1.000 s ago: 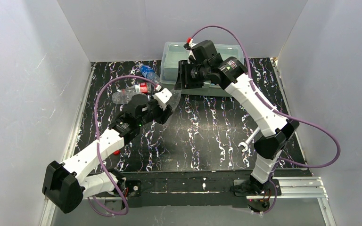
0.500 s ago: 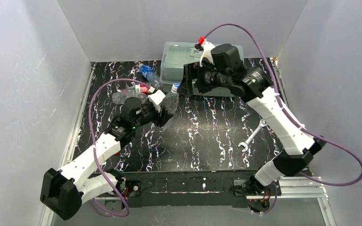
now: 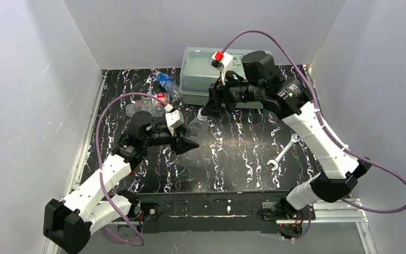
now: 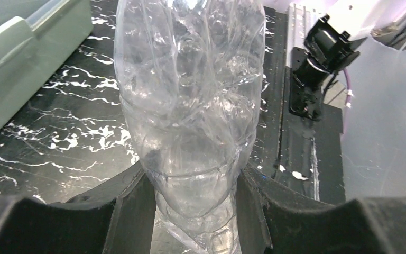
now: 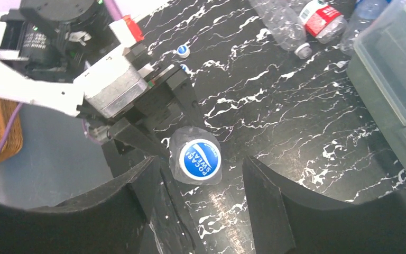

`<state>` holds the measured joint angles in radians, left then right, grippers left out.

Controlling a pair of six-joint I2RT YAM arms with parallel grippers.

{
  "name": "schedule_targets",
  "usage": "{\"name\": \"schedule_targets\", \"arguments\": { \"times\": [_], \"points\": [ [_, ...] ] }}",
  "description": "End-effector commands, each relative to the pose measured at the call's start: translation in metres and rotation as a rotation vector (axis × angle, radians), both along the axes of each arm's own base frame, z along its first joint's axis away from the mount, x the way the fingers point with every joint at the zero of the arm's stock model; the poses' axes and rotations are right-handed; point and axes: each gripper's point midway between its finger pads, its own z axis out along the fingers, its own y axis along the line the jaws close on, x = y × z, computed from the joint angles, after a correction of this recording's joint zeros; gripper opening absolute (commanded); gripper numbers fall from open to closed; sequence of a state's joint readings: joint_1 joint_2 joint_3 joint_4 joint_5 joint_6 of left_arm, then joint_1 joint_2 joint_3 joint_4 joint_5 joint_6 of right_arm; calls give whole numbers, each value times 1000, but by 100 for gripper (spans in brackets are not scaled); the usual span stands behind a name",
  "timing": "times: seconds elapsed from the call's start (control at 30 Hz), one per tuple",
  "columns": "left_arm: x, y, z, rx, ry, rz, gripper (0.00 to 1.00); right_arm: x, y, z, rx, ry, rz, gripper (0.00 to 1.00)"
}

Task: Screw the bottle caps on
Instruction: Screw the bottle cap onto the plastic bottle.

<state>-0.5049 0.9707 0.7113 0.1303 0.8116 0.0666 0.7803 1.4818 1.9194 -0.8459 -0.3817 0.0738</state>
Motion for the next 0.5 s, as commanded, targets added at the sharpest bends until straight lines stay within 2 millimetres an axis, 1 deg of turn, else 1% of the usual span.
{"name": "schedule_targets", "arguments": {
  "times": [0.0,0.2,0.47],
  "points": [
    [-22,-1,10,-30,13,-102,0,-16,6,9,25,-31,131,66],
    [-23,1,10,-8,6,-106,0,-21,9,0,19,6,169,65],
    [-24,2,11,-8,1,-100,0,-16,11,-11,-10,25,153,62]
  ]
}}
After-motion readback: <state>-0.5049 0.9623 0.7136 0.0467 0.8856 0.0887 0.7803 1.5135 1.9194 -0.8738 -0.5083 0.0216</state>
